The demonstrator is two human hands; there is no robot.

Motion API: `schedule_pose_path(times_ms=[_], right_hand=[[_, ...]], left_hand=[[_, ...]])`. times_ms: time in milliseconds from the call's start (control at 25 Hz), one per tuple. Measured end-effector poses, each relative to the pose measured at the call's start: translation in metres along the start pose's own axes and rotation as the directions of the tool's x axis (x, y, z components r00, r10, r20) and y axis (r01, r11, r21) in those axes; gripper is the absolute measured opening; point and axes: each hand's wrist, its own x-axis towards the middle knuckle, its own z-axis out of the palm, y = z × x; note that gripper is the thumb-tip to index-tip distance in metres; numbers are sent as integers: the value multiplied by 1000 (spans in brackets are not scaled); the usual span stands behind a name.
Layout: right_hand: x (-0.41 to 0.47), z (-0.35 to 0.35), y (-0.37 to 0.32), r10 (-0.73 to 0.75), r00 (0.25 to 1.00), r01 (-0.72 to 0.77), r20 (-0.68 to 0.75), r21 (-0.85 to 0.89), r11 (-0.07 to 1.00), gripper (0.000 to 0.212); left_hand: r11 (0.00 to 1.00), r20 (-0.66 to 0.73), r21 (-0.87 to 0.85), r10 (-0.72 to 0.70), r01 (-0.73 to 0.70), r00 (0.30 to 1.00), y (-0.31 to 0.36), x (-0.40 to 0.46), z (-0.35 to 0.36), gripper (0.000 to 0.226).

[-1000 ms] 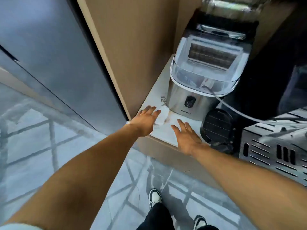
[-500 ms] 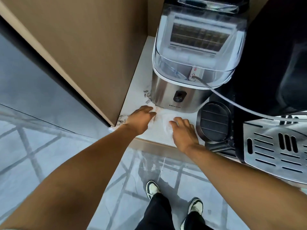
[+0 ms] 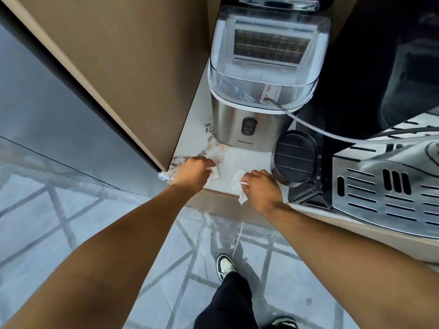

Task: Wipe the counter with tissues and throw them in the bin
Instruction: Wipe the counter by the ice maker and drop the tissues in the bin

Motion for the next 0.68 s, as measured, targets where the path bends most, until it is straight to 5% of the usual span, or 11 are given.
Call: schedule_pose_path(times_ms=[400,680], right_hand=[[-117,-12,60,16,998,-34,59,306,951,31],[-224,-7,170,218,975,-214,37,403,890,33]], left_hand=[[1000,-10,-12,7,-7,1000,90,-99,28,27],[982,60,45,182,-185,981,213,-127,75,28]])
